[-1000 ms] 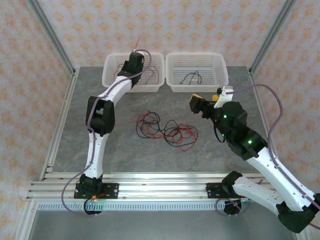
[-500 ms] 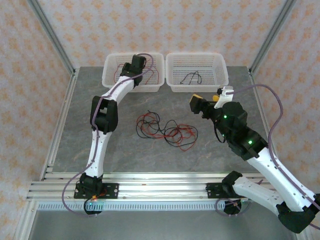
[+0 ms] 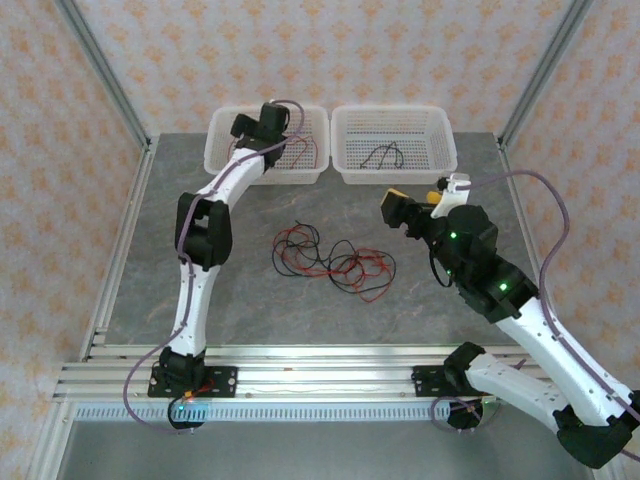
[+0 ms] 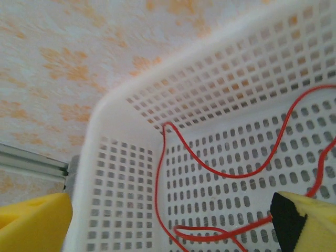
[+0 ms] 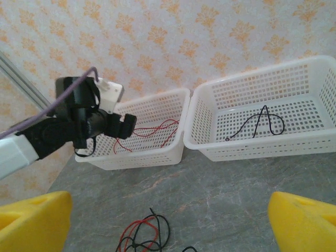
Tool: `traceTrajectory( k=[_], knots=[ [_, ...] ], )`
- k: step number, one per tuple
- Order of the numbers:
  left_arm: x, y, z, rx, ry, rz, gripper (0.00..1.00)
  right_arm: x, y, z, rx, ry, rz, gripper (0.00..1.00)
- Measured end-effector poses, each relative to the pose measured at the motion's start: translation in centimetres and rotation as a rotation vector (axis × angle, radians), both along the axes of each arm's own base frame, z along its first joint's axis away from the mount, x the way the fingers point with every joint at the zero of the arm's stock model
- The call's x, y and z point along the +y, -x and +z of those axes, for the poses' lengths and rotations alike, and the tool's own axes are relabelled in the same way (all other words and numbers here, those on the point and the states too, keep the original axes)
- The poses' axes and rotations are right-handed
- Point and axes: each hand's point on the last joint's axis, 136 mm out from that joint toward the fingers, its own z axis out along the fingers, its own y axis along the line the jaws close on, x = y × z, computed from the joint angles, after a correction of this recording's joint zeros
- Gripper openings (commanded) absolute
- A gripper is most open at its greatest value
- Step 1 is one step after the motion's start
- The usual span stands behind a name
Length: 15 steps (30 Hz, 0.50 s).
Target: Untangle the cables
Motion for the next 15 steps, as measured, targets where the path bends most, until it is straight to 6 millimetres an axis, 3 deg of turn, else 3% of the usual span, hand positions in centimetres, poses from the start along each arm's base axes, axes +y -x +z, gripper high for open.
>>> traceTrajectory(
  k=[9, 11, 15],
  knots=[
    [-0.6, 3.8, 13.2, -0.214, 0.177, -0.039, 0.99, 0.2, -0.2, -3.0, 0.125, -0.034, -0.027, 0.90],
    [-0.8, 5.3, 15.8, -0.258, 0.235, -0.045, 0.99, 0.6, -0.2, -4.9, 0.178, -0.045, -0.021, 0.87],
    [-1.7, 9.0, 18.1, -0.286, 0.343, -0.067, 0.99, 1.9, 0.1, -10.2, 0.317, -0.073, 0.011, 0.82]
  ],
)
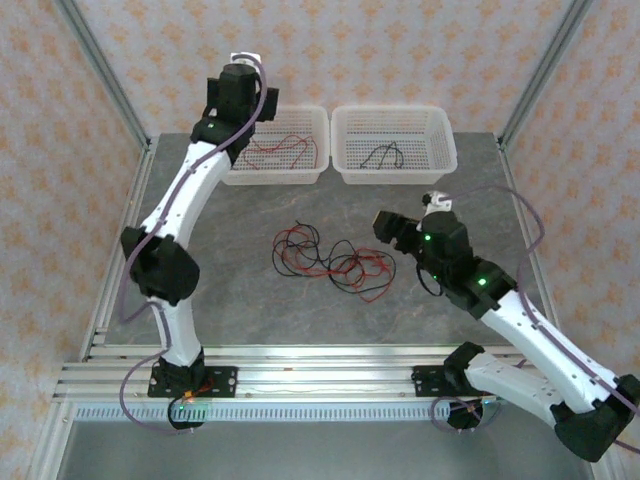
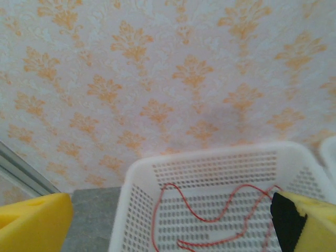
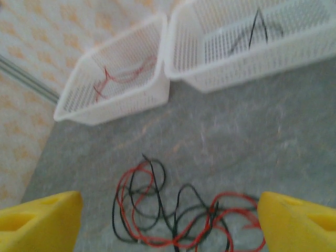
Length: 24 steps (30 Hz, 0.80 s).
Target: Untangle the cables
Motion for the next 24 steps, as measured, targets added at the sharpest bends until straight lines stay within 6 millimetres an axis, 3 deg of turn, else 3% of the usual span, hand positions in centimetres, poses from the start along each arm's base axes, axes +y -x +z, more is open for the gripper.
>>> traceTrajectory(
  k=[5, 7, 13, 20, 24],
  knots=[
    [-3.0, 6.3, -1.9, 0.051, 0.119, -0.082, 0.98, 1.8, 0.9, -7.7, 0.202, -0.010, 0.053, 0.77],
    [-4.5, 8.6, -3.2, 0.077, 0.167, -0.121, 0.98, 2.0, 0.9, -9.5, 0.249, 0.020, 0.063, 0.76],
    [-6.8, 14.3, -7.1, 0.151, 0.290, -0.190, 0.97, 2.8, -0.2, -12.4, 0.296, 0.175, 0.135, 0.70],
    [-6.7, 19.3, -9.2, 0.169, 0.413, -0.206, 0.95, 4.9, -2.2, -14.9, 0.329, 0.338, 0.272, 0.60],
    [-6.3, 21.1, -10.5, 0.172, 0.479, -0.207, 0.94, 5.7, -3.3, -16.6, 0.360, 0.415, 0.322, 0.56]
  ],
)
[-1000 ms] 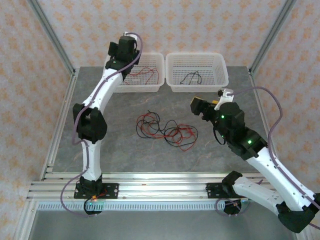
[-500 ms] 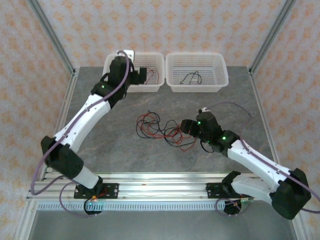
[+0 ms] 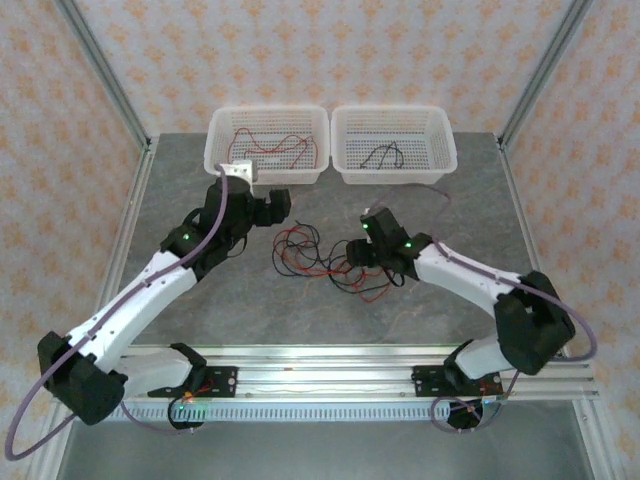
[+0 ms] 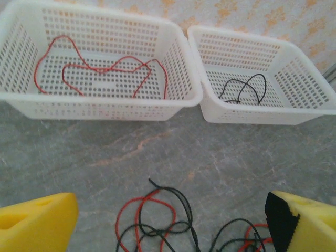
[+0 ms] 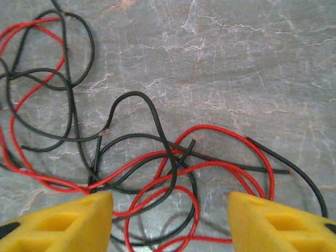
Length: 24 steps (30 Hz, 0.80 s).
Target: Untangle the cables
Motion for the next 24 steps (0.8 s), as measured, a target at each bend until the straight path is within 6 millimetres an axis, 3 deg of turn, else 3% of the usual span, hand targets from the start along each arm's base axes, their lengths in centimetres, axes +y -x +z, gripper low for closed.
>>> traceTrajectory(
  k=[5, 11, 14, 15, 21, 24],
  knots=[
    [-0.1, 1.1, -1.8, 0.031, 0.052, -0.006, 0.97, 0.8, -1.3, -2.3, 0.040, 0.077, 0.045, 0.48],
    [0.4, 1.5, -2.4, 0.032, 0.053, 0.013, 0.99, 1.0, -2.2, -4.4, 0.069, 0.133, 0.060, 0.33],
    [1.1, 1.9, -2.5, 0.021, 0.047, 0.033, 0.99, 1.0, -2.6, -4.8, 0.069, 0.151, 0.053, 0.09],
    [1.3, 2.0, -2.5, 0.017, 0.045, 0.039, 0.99, 1.0, -2.7, -4.8, 0.066, 0.155, 0.051, 0.00],
    [1.6, 2.3, -2.0, -0.008, 0.051, 0.045, 0.99, 1.2, -3.6, -3.4, 0.036, 0.145, 0.034, 0.00],
    [1.6, 2.3, -2.2, -0.013, 0.055, 0.043, 0.99, 1.3, -3.6, -1.1, 0.002, 0.117, 0.025, 0.00]
  ],
)
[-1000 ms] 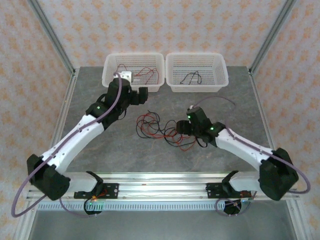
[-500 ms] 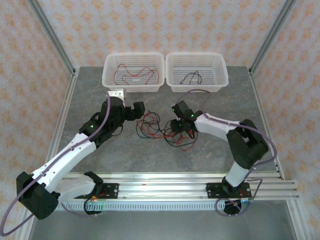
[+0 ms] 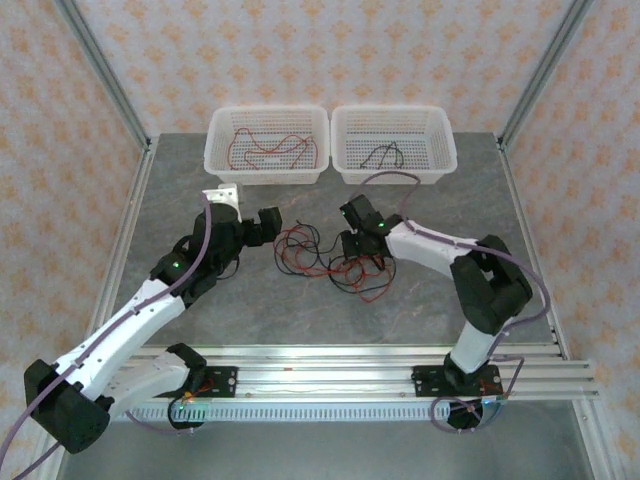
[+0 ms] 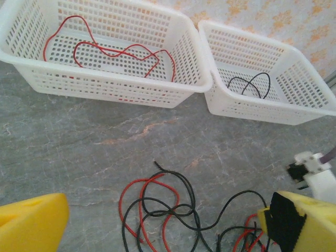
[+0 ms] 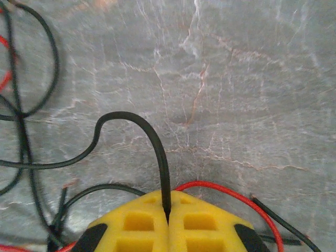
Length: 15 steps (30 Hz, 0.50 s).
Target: Untangle the cables
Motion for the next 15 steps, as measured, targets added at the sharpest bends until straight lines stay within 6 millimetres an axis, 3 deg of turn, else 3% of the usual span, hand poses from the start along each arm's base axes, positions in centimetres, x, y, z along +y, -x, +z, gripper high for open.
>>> traceTrajectory(
  k=[3, 11, 15],
  knots=[
    [-0.1, 0.0, -0.8, 0.004, 0.001, -0.005, 0.99, 0.2, -0.2, 4.4, -0.076, -0.066, -0.007, 0.00],
    [-0.7, 0.2, -2.2, 0.013, 0.016, -0.038, 0.99, 0.3, 0.7, 20.4, -0.384, -0.334, 0.013, 0.00],
    [-1.3, 0.4, -2.8, 0.007, 0.040, -0.067, 0.98, -0.2, 1.6, 25.6, -0.495, -0.421, 0.018, 0.00]
  ],
)
